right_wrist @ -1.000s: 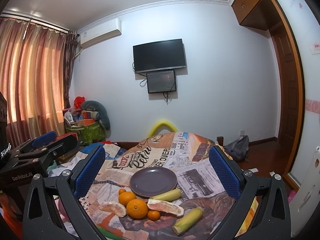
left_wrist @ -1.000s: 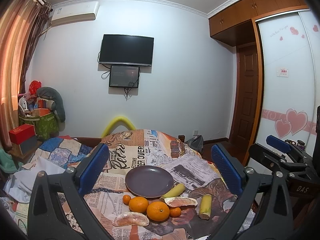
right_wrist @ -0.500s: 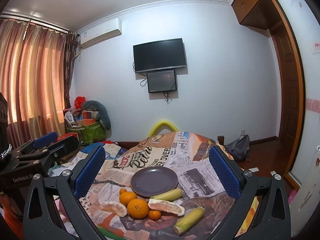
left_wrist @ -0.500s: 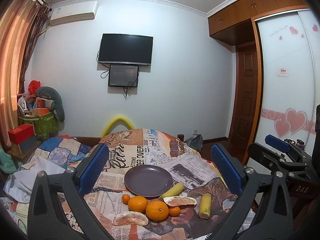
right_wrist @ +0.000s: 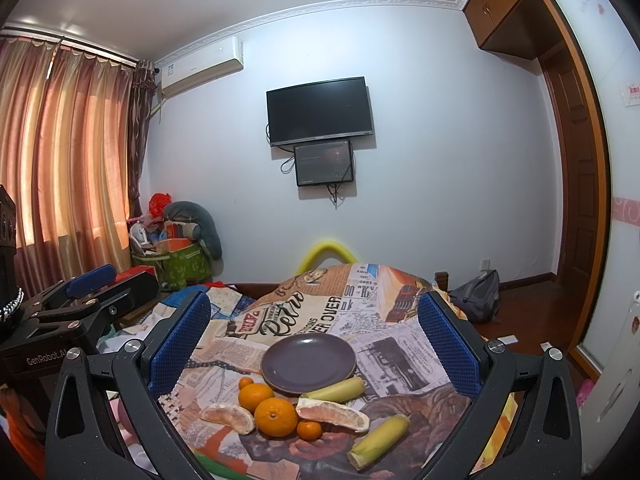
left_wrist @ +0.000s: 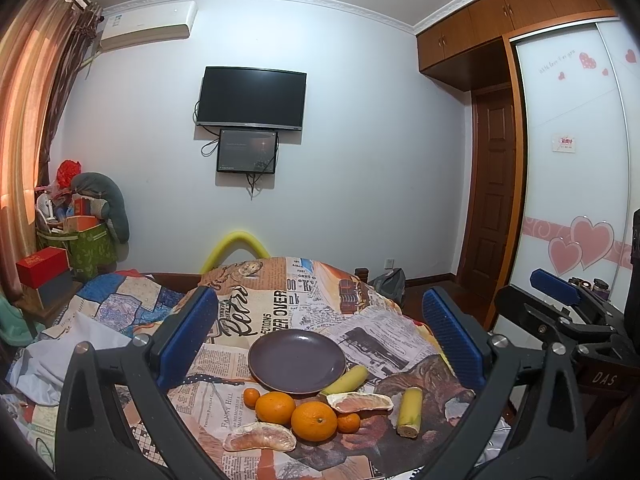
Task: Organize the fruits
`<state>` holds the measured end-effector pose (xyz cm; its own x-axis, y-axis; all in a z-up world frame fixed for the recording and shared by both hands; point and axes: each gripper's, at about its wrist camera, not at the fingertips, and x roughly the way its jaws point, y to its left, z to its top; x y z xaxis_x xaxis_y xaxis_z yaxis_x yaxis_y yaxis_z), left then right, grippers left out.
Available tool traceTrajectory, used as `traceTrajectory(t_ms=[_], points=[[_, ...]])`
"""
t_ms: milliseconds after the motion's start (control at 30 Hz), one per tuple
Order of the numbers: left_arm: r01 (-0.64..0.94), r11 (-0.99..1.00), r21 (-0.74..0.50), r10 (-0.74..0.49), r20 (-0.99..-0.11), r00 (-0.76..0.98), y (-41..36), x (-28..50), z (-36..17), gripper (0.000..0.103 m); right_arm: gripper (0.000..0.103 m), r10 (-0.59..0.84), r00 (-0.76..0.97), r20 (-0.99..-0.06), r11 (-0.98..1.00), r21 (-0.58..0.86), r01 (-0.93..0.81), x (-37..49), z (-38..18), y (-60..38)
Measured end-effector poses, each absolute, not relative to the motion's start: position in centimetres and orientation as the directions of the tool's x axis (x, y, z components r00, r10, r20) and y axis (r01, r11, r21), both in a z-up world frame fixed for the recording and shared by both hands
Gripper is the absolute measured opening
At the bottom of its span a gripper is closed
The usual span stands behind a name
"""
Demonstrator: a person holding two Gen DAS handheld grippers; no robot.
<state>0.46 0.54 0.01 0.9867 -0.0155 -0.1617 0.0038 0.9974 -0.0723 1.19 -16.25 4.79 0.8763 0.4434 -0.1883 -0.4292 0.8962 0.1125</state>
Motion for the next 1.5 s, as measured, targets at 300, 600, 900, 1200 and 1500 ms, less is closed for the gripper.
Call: traceTrajectory(t_ms=[300,600,900,1200,1500], points=[[0.001,0.997,-0.071,-0.013,-0.161,0.987,0.5,0.5,0.0,0.103,0.103,0.444,0.876,-0.189,0.896,0.110,-0.430,1.2,4.8,-16.2],[0.005,0.997,-0.074,-0.019,-0.189,0.982,0.6,1.3,-0.5,0.103,0.103,0.432,0.873,-0.225,0.902,0.106,-0.419,2.0,4.4,-16.1],[0.007,0.998,-0.056,-0.024,-0.312,0.950,1.5,4.5,-2.9,0.103,0.103,0.344,0.844,-0.411,0.937,0.102,-0.333,6.3,-0.1,-17.3],[-0.025,0.996,-0.087,-0.023,-0.508,0.861,4.2,9.5,-8.3,0.082,0.100,0.277,0.749,-0.602,0.959,0.125,-0.254,10.2,-5.8,-19.0],[-0.004,0.994,-0.110,-0.068,-0.641,0.764,4.0,13.3,-13.3,0.071,0.083,0.262,0.617,-0.742,0.962,0.153,-0.226,12.5,-10.9,-19.1]])
